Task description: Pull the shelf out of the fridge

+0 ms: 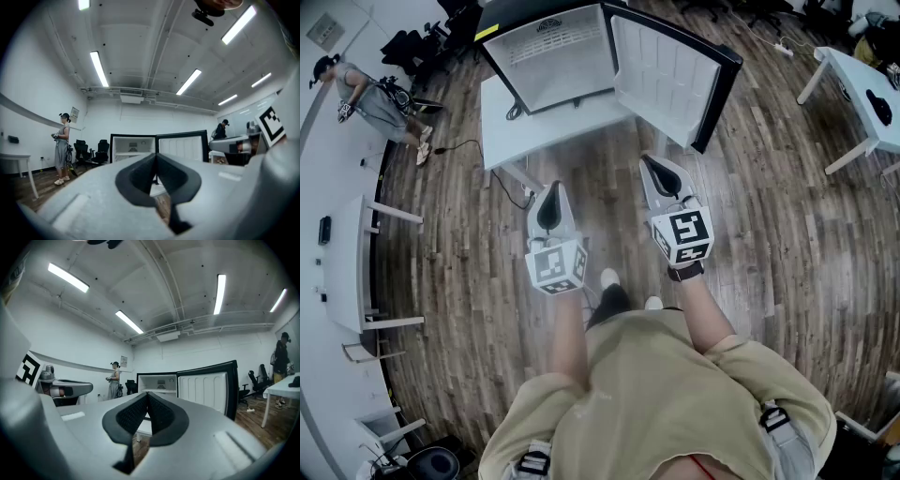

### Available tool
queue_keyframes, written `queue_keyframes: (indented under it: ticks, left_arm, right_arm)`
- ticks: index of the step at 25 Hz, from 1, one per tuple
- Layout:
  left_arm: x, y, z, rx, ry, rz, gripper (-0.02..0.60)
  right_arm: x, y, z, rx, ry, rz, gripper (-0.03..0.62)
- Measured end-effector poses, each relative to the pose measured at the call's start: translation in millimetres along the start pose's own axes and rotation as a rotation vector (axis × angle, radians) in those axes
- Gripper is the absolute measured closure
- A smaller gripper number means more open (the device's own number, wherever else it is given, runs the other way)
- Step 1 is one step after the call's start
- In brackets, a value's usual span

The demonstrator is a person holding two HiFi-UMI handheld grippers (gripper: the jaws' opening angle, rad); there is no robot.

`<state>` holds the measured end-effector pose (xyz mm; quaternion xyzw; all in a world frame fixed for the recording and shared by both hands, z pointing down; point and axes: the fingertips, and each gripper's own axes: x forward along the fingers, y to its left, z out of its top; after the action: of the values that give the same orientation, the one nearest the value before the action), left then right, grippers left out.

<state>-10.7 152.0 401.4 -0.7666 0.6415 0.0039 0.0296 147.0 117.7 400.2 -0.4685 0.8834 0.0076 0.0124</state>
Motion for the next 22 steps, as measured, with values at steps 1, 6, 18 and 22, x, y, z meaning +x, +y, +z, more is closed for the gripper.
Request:
queue_keyframes:
  ticks: [1, 6, 18, 22]
  left_arm:
    - [3.2, 6.5, -0.5, -0.003, 0.0, -0.002, 0.578]
    - [20.3, 42.8, -1.0, -0.023, -0.005, -0.007, 0.578]
    - [76.7, 144.9, 2.6, -0.076, -0.058, -0.001, 0.578]
    - [92.3, 172.5, -6.9, -0.102, -0.052, -0.022, 0.578]
  right_arm:
    - [6.5, -2.2, -2.6, 0.028, 0.001, -0.014, 0.586]
    - [42.5, 1.2, -6.8, 0.109, -0.004, -0.028, 0.586]
    - [161.2, 53.2, 4.5, 0.069, -0.009, 0.037, 0.586]
    - [196.1, 66.8, -4.3, 0.073, 0.008, 0.032, 0.587]
